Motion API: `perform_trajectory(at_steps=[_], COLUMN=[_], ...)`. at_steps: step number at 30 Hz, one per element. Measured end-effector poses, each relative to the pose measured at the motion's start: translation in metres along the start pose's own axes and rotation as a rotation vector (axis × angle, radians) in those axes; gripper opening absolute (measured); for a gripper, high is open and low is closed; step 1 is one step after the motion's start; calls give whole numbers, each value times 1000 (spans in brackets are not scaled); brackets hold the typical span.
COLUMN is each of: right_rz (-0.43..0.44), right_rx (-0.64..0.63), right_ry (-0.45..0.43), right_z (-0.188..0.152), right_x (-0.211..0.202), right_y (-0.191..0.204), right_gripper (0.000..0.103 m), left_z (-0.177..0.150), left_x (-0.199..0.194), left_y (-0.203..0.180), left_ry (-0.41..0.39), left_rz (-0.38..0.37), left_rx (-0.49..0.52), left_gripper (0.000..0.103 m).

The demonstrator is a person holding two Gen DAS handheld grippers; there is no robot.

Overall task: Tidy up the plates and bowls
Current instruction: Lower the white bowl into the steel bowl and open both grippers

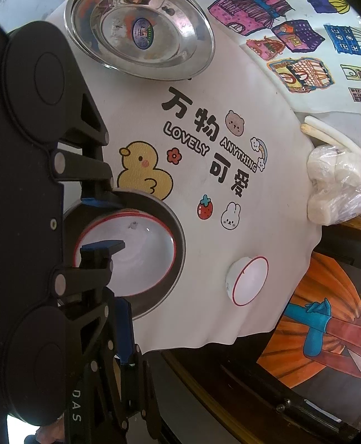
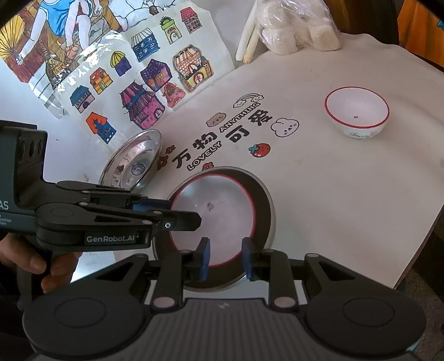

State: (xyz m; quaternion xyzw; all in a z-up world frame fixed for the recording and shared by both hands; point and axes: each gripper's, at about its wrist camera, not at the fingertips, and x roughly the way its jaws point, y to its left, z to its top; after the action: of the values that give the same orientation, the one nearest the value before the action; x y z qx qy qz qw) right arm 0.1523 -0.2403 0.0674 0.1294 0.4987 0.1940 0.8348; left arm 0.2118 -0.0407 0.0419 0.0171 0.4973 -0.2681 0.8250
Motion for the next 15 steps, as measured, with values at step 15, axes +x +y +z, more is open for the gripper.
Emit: perform_trajectory(at_steps=[15], right_rz=[15], right_rx=[-5], right_ry=[-12], right_z=[0], right_x=[-4], right_y=[-2], right_gripper=[34], left_z=[2], left_x=[-14], left_y=[-2], left_ry=[-43], left_rz=[-3], left_rx=[5], left_gripper=[37])
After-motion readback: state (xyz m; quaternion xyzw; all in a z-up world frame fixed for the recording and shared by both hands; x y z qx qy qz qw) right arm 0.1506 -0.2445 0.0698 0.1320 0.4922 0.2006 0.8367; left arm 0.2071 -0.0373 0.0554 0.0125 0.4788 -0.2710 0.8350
